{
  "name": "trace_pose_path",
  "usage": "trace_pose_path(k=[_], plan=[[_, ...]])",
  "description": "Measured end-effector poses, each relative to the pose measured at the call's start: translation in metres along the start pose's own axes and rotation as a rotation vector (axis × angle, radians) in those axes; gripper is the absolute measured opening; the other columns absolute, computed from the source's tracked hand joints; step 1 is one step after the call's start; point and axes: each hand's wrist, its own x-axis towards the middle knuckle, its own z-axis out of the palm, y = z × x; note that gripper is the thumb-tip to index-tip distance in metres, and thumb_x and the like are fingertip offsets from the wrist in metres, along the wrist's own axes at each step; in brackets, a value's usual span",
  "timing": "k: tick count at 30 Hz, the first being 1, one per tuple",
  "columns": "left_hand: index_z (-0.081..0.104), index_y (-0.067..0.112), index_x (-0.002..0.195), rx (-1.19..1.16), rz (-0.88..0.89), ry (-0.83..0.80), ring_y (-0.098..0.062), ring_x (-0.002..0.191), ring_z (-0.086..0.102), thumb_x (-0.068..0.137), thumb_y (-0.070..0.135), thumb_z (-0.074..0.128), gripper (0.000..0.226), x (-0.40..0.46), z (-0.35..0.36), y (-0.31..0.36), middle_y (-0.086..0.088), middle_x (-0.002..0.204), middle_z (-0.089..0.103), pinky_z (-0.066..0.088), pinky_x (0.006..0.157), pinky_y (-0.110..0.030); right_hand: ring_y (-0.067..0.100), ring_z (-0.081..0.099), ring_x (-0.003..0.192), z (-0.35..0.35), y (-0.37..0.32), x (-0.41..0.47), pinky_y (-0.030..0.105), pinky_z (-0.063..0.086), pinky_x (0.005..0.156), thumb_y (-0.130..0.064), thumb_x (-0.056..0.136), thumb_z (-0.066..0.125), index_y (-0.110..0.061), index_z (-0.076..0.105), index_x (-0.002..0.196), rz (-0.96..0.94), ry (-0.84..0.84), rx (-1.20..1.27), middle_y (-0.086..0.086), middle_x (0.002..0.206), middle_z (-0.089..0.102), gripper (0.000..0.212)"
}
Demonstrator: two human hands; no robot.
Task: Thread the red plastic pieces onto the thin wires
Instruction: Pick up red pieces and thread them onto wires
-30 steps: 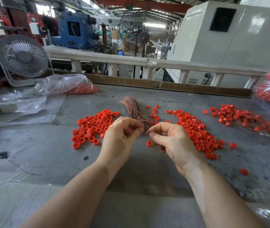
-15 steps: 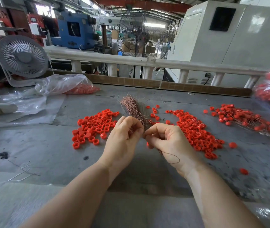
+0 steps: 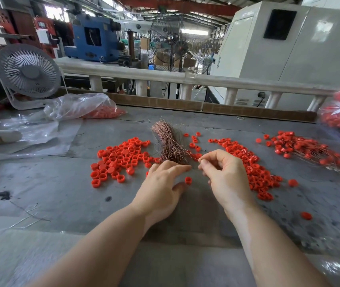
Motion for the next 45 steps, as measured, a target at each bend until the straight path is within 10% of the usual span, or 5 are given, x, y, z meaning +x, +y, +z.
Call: trace_pose_path(k=[13,18,24,45], plan=[[0.068,0.02,0.087,0.005,0.049,-0.011,-0.009,0.087,0.046,0.083,0.02,0.066,0.005,0.0,0.0,-0.004,0.012,0.084,0.051,0.034,0.076,-0.017,0.016,0.059,0.066,0.0,-0.001,-0.001,0.027,0.044,0.063,-0.002,0.084,0.061,-0.021,0.061,0.065,-0.012,-0.01,-0.006,-0.001,0.066,0.065,0.027],[0.064,0.024,0.073,-0.411,-0.114,0.166,-0.006,0.067,0.057,0.08,0.004,0.067,0.022,0.004,-0.007,0.0,0.013,0.069,0.062,0.046,0.07,-0.017,-0.002,0.053,0.055,0.0,-0.007,-0.002,0.01,0.039,0.054,-0.002,0.086,0.06,-0.023,0.061,0.07,-0.082,-0.034,0.099,-0.005,0.062,0.063,0.027],[0.061,0.014,0.086,-0.908,-0.16,0.234,-0.003,0.065,0.062,0.074,-0.016,0.065,0.032,0.003,-0.014,0.007,0.008,0.072,0.068,0.053,0.064,-0.017,0.0,0.056,0.061,0.0,-0.011,-0.004,0.013,0.045,0.064,0.0,0.084,0.062,-0.024,0.063,0.073,-0.183,-0.062,0.142,-0.009,0.062,0.063,0.027],[0.069,0.013,0.084,-1.028,-0.145,0.221,0.001,0.071,0.065,0.076,-0.012,0.064,0.027,0.003,-0.017,0.004,0.006,0.074,0.072,0.047,0.066,-0.008,0.008,0.059,0.067,0.001,-0.008,-0.003,0.02,0.047,0.068,0.0,0.083,0.063,-0.023,0.065,0.072,-0.226,-0.067,0.128,-0.01,0.063,0.064,0.026]])
